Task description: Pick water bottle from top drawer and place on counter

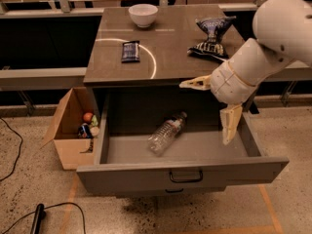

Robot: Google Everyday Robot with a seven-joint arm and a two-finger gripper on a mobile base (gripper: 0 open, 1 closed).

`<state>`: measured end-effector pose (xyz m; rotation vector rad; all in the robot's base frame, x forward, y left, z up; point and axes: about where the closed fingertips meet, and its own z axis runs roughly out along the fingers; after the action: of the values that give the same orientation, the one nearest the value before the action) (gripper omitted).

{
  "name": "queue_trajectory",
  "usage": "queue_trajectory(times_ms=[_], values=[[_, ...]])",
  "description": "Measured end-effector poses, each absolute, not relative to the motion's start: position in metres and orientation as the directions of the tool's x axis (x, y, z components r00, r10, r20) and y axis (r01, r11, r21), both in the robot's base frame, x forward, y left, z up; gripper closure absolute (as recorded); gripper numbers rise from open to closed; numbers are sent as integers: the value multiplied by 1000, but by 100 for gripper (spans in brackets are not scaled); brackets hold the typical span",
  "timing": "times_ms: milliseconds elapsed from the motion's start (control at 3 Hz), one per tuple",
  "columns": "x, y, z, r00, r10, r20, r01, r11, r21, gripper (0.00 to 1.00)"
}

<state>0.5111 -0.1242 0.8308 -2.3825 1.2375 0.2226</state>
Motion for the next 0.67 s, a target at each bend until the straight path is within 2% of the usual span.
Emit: queue_trajectory(times_ms=[667], values=[[537, -88, 800, 809, -551, -204, -584, -716, -382, 0]])
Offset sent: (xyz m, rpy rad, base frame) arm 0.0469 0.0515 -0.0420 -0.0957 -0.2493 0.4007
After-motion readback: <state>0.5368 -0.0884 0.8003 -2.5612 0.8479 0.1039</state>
